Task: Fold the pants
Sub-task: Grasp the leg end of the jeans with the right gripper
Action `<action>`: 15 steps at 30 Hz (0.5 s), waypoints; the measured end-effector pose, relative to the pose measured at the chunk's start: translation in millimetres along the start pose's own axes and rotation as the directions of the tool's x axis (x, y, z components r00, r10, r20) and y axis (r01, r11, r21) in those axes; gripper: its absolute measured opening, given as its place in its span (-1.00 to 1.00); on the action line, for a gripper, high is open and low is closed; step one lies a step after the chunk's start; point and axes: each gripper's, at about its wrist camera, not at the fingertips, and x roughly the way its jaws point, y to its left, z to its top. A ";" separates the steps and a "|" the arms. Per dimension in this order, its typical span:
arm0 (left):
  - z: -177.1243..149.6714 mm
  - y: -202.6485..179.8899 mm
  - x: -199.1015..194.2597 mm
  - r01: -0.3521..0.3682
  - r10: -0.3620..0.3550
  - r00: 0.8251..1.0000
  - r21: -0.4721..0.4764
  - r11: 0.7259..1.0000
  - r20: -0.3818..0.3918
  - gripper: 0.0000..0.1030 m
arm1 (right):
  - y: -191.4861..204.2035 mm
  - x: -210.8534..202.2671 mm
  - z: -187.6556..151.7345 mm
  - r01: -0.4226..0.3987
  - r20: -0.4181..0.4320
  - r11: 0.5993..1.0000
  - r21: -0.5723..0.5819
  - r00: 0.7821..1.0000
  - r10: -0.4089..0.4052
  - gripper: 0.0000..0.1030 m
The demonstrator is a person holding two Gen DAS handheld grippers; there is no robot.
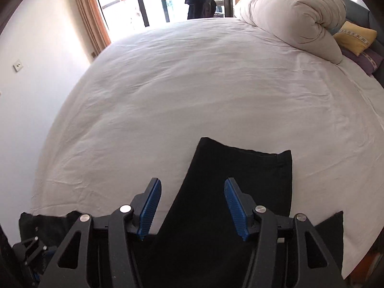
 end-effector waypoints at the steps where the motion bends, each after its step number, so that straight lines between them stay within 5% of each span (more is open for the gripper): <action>1: 0.3 0.5 4.0 0.008 -0.008 1.000 -0.003 1.000 -0.005 0.09 | 0.9 15.9 6.5 0.017 -0.028 1.000 -0.001 0.999 -0.017 0.13; 15: -11.9 23.8 22.6 0.023 -0.025 0.999 -0.057 0.998 -0.023 0.09 | 6.5 131.0 29.8 0.175 -0.213 0.985 -0.002 0.962 -0.172 0.13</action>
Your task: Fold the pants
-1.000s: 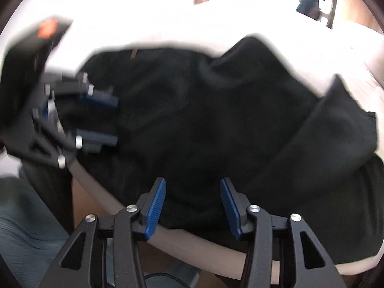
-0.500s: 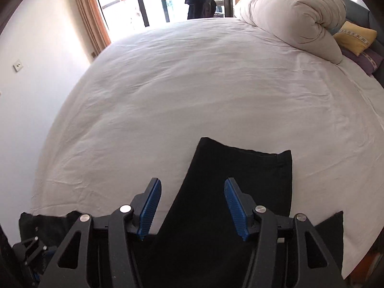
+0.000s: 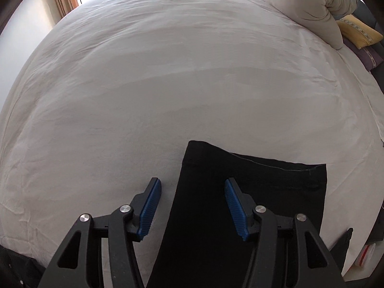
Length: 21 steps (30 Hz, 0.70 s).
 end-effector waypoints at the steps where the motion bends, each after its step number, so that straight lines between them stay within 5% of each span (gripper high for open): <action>1: -0.1 0.7 0.2 0.003 -0.003 1.000 -0.001 1.000 0.001 0.09 | -1.9 1.4 1.3 -0.005 -0.001 1.000 0.010 1.000 0.005 0.13; 3: -1.7 3.7 -1.4 0.007 -0.007 1.000 -0.002 1.000 0.002 0.09 | -7.6 4.4 3.0 -0.035 -0.002 0.998 0.047 0.999 0.035 0.06; 7: -1.3 4.5 -3.5 0.007 -0.007 1.000 -0.008 1.000 0.004 0.09 | -19.5 2.8 4.6 -0.069 -0.004 0.995 0.070 0.998 0.069 -0.69; 13: -0.5 4.5 -6.2 -0.006 0.006 1.000 -0.009 1.000 -0.001 0.09 | -40.4 -27.7 -0.4 -0.139 0.075 0.982 0.127 0.989 0.130 -0.92; 21: 13.3 -1.3 -9.1 -0.036 0.036 0.999 -0.004 0.999 0.002 0.09 | -98.6 -114.8 -51.6 -0.242 0.310 0.944 0.222 0.936 0.167 -0.94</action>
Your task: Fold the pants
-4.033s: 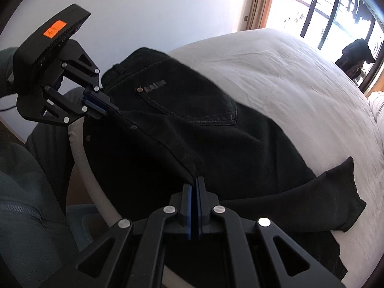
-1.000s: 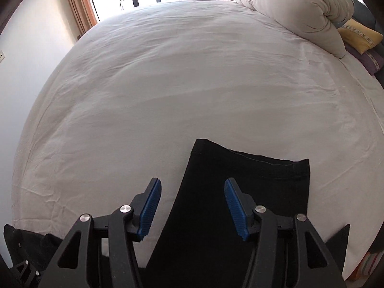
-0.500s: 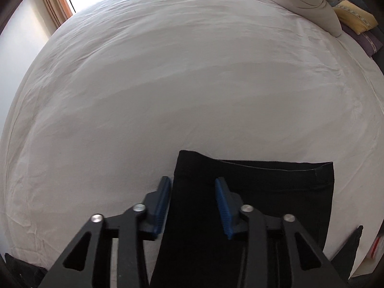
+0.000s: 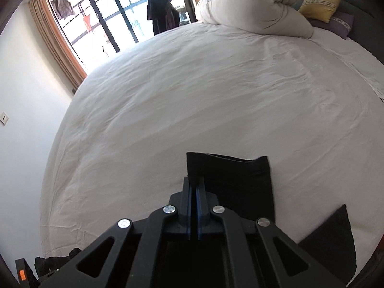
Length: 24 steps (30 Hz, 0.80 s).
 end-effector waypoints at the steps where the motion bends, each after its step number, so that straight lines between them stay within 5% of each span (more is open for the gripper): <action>1: 2.6 -1.1 -1.6 -0.008 0.008 1.000 0.006 1.000 0.004 0.09 | -8.8 -11.5 -3.8 -0.001 0.021 1.000 0.017 1.000 0.001 -0.94; 10: 11.4 -6.6 3.2 -0.064 0.064 0.998 0.014 0.998 -0.015 0.09 | -113.2 -107.7 -76.7 0.031 0.178 0.972 0.233 0.981 -0.074 -0.95; 16: 11.8 -19.9 12.6 -0.099 0.101 0.994 0.041 0.994 -0.033 0.30 | -177.4 -114.2 -138.5 0.080 0.148 0.908 0.410 0.977 -0.153 -0.95; 24: 13.2 -36.1 28.2 -0.150 0.152 0.988 0.054 0.987 -0.040 0.41 | -212.6 -98.2 -177.7 0.118 0.099 0.869 0.481 0.977 -0.187 -0.95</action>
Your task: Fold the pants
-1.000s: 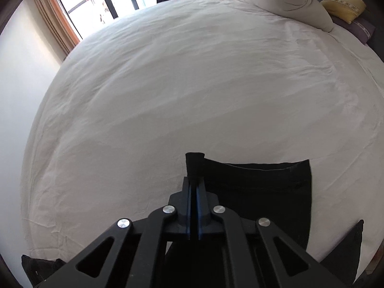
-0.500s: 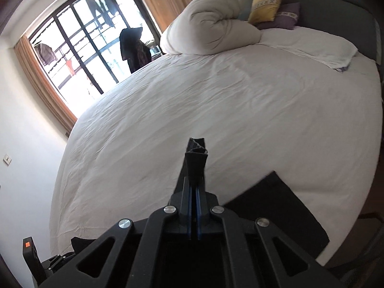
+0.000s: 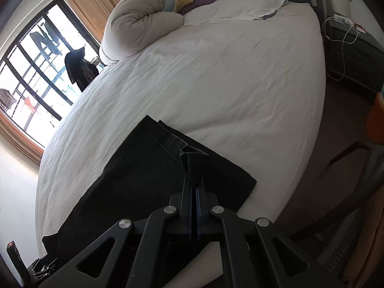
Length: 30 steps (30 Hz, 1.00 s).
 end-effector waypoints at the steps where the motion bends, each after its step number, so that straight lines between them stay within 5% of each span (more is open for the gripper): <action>1: 0.4 -1.0 0.9 -0.006 0.006 1.000 0.000 1.000 -0.001 0.41 | -2.3 3.2 -1.5 0.001 -0.004 1.000 0.007 1.000 -0.001 -0.95; 15: -4.8 -1.8 -0.6 -0.027 0.027 1.000 -0.011 1.000 0.006 0.43 | -17.7 -14.9 3.6 -0.012 0.060 0.998 0.054 0.998 0.008 -0.95; 20: -7.5 -1.5 4.2 -0.039 0.039 0.999 0.004 0.999 -0.002 0.49 | -32.1 22.4 -2.7 0.016 -0.074 0.999 0.048 0.997 -0.012 -0.95; 24: -9.5 8.7 4.6 -0.026 0.026 1.000 -0.023 0.999 -0.002 0.49 | -38.7 27.3 -4.3 -0.005 -0.079 0.997 0.074 0.997 0.011 -0.92; 27: -10.6 24.2 -7.5 -0.007 0.010 0.999 -0.077 0.997 0.034 0.49 | -39.4 21.9 0.2 0.009 -0.095 0.997 0.079 0.996 -0.001 -0.66; 30: -10.9 35.3 -20.3 0.011 -0.001 0.996 -0.117 0.993 0.085 0.49 | -40.7 0.6 5.3 0.124 -0.054 0.987 0.100 0.991 -0.119 0.18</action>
